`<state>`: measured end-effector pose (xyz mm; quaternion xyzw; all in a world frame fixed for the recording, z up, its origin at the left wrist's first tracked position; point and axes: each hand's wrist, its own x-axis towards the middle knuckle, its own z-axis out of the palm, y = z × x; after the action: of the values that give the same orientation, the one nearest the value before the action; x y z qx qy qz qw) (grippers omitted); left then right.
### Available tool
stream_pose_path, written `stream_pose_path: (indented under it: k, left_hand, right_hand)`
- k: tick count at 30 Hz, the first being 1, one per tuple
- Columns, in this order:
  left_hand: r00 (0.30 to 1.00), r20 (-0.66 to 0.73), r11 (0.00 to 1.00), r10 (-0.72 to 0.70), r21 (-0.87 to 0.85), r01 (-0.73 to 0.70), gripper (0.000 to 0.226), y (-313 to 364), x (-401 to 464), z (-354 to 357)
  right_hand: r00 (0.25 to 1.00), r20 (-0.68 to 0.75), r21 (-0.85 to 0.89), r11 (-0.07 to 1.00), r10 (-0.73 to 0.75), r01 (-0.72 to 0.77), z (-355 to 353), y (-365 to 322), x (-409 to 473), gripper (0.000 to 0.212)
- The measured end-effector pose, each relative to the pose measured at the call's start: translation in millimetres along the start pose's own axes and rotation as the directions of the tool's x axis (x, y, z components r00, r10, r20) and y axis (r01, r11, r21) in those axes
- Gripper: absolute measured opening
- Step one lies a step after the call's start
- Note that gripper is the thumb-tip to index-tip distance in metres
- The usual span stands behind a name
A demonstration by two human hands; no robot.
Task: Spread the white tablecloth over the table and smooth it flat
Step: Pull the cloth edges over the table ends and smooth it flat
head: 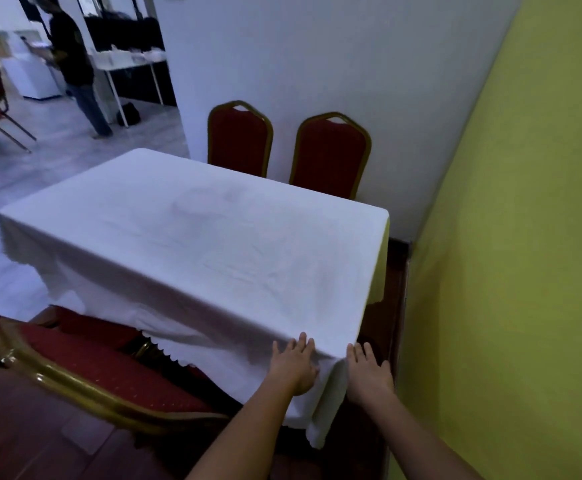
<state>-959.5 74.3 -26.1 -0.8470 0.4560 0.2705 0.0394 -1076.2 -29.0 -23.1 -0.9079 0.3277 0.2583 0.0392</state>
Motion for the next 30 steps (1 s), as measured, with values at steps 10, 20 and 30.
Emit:
stream_pose_path:
  k: [10, 20, 30]
  left_hand:
    - [0.997, 0.048, 0.998, 0.058, -0.003, -0.058, 0.063, -22.0, 1.3, -24.0]
    - [0.979, -0.128, 0.984, -0.158, 0.063, 0.167, 0.051, -210.3, -46.3, -110.5]
    - [0.833, -0.32, 0.886, -0.451, -0.046, 0.462, 0.061, -433.0, -180.7, -164.9]
  right_hand:
    - [0.998, 0.062, -0.133, 0.991, 0.016, -0.007, -35.8, -17.2, 1.7, 0.051]
    - [0.98, -0.129, -0.08, 0.987, -0.151, 0.142, -131.7, -164.6, 36.1, 0.05]
    - [0.83, -0.318, -0.079, 0.885, -0.458, 0.458, -227.9, -434.6, 43.7, 0.044]
